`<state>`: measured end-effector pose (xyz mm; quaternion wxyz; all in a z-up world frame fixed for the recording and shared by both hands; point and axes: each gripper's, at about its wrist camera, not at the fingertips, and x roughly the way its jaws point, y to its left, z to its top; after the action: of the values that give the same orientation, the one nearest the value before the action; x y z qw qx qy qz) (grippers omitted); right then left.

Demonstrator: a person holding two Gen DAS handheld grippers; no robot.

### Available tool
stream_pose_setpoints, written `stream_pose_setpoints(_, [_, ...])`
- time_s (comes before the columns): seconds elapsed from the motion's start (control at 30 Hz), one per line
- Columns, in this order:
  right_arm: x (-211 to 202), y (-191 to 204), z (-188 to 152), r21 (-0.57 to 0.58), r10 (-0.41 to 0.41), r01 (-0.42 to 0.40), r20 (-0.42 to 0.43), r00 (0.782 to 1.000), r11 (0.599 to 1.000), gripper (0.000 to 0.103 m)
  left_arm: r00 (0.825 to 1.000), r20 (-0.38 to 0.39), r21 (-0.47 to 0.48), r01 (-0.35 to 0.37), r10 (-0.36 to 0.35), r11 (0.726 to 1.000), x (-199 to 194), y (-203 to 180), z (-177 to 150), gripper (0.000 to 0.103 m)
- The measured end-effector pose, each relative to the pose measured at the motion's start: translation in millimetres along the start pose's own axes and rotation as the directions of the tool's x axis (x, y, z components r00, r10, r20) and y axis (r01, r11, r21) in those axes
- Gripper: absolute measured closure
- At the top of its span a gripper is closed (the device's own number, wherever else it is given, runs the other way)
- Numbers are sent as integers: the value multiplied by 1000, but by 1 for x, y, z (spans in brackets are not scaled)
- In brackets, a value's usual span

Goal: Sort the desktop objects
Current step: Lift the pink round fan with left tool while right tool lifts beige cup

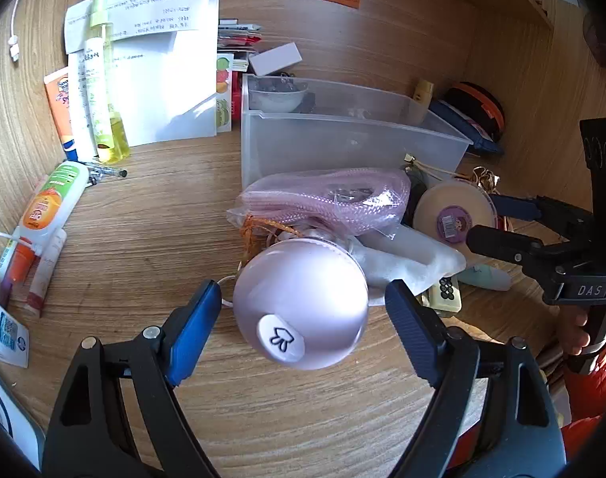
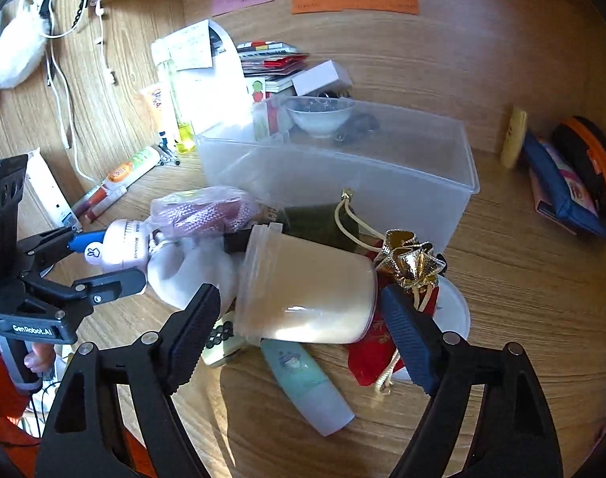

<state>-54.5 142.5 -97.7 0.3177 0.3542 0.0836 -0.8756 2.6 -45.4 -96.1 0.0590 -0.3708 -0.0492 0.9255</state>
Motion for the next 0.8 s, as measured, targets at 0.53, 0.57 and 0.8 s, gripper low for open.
stream_pose_setpoints(0.53, [6,-3,5,-31,-39,39,9,999,999,39,999,0,0,53,-53,999,1,1,-1,39])
stream_pose_setpoints(0.57, [5,-3,4,-30,-39,40,11,999,999,39,999,3,1,48,-48,999,0,0,-2,39])
stream_pose_setpoints(0.8, [-1,2,4,-24,-25,26,31,999,999,41,999,44,3,15,-15,1000,-14,1,-2,39])
